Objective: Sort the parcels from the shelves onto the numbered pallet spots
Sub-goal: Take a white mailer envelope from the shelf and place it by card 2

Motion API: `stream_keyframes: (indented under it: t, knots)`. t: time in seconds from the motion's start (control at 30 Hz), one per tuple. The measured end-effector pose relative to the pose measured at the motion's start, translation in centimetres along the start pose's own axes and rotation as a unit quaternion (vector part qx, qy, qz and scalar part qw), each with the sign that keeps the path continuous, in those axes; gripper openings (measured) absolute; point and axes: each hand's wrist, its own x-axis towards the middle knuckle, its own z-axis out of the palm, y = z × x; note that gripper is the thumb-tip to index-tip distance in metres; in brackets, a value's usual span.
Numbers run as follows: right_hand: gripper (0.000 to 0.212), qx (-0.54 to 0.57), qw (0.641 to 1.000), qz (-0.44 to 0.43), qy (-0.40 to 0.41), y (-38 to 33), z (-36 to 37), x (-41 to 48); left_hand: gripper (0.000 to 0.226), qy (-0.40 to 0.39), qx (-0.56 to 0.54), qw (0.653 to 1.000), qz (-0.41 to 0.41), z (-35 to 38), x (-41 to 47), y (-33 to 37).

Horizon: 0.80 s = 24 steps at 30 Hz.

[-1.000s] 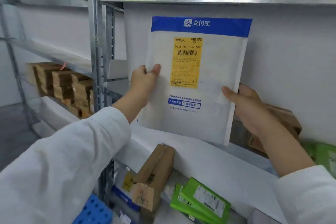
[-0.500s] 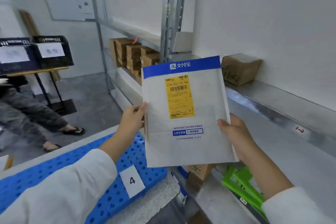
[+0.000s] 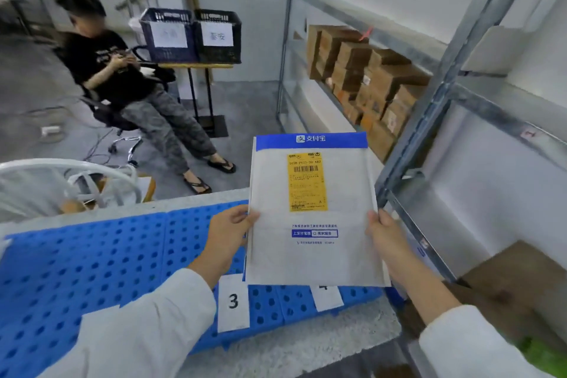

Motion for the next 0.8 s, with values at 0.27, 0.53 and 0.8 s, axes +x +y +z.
stream_keyframes:
  t: [0.27, 0.53, 0.8]
  knots:
    - [0.025, -0.066, 0.991, 0.004, -0.120, -2.8, 13.3, 2.2, 0.015, 0.114, -0.016, 0.992, -0.047, -11.2, 3.1, -4.3]
    - [0.011, -0.113, 0.972, -0.009, -0.205, -5.3, 26.4, 2.4, 0.017, 0.209, 0.013, 0.976, -0.060, -22.1, 5.0, -6.8]
    - [0.013, -0.116, 0.957, 0.001, -0.267, -6.0, 39.9, 0.1, 0.008, 0.253, 0.084, 0.962, -0.056, -34.3, 6.3, -8.7]
